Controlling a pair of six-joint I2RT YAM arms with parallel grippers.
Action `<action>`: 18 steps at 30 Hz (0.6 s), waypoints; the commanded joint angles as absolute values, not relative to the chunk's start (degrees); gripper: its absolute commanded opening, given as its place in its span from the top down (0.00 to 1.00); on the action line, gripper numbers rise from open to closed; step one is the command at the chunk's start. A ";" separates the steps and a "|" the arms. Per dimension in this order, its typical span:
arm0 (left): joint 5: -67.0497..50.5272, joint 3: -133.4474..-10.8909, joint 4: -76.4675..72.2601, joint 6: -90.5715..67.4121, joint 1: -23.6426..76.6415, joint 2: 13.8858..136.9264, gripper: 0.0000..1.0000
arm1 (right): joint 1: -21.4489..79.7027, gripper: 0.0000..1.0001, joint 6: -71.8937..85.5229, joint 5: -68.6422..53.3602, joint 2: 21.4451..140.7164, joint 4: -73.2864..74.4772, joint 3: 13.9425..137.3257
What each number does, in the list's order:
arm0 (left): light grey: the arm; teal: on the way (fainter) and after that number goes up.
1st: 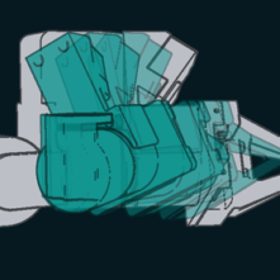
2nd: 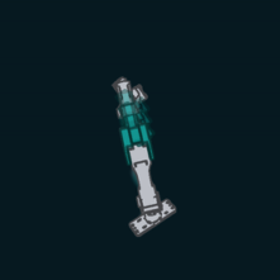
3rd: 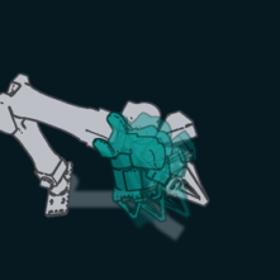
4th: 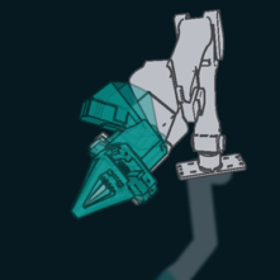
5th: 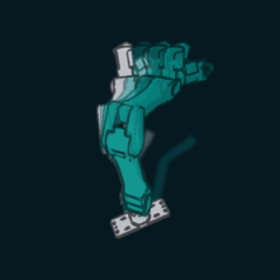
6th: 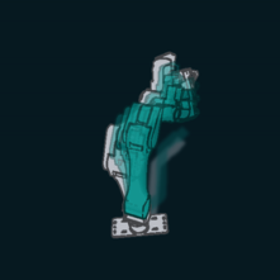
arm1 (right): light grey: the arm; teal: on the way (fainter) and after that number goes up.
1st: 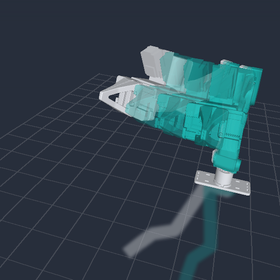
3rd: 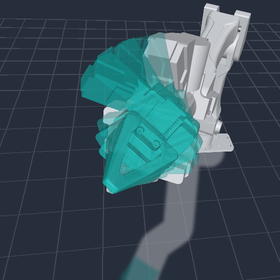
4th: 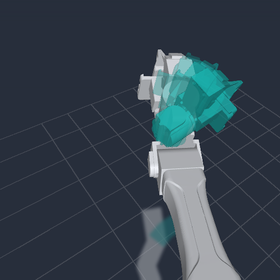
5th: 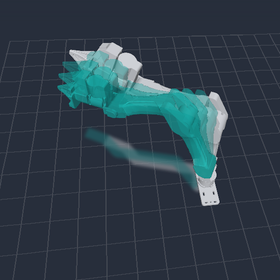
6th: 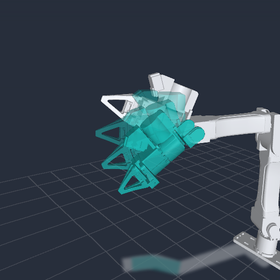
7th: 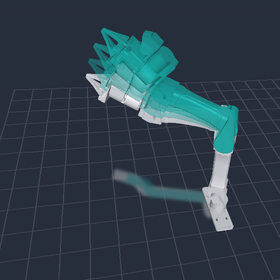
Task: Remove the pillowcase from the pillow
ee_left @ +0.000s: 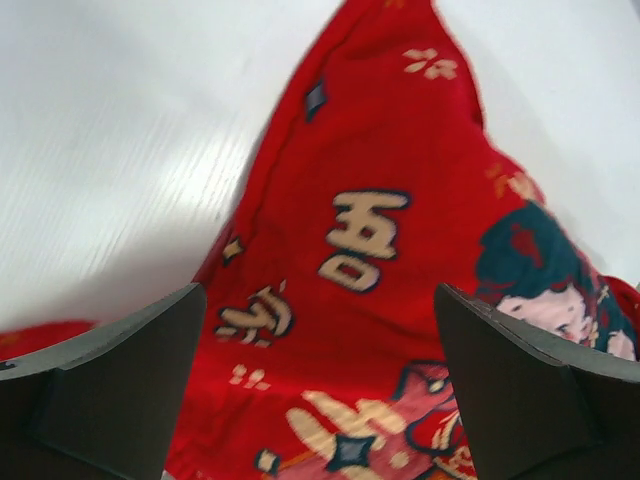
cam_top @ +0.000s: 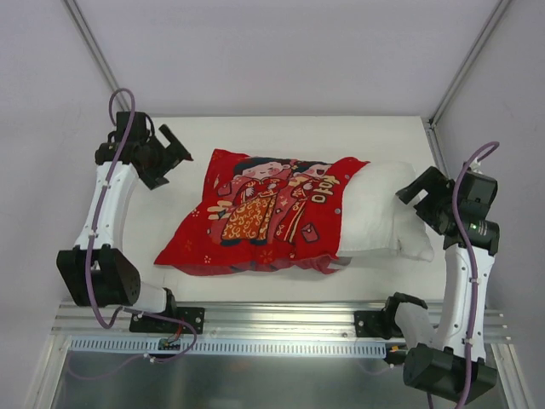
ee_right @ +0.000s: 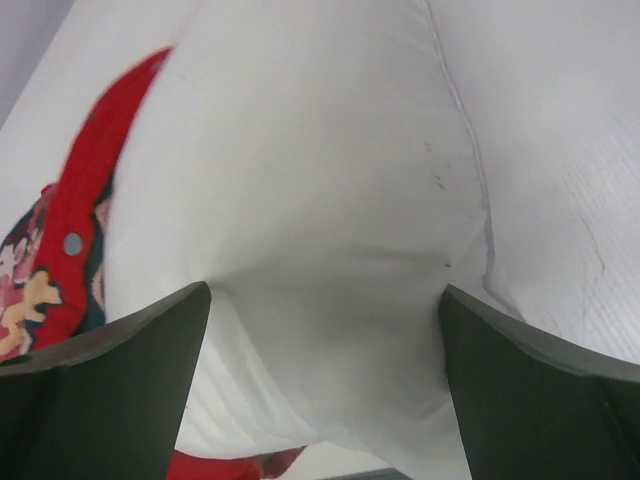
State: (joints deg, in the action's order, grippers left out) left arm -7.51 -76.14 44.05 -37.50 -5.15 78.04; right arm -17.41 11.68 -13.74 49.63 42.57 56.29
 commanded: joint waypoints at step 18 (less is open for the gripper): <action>-14.50 -97.55 43.77 -34.45 13.35 115.13 0.01 | 2.63 0.04 4.13 -2.10 78.02 50.37 77.88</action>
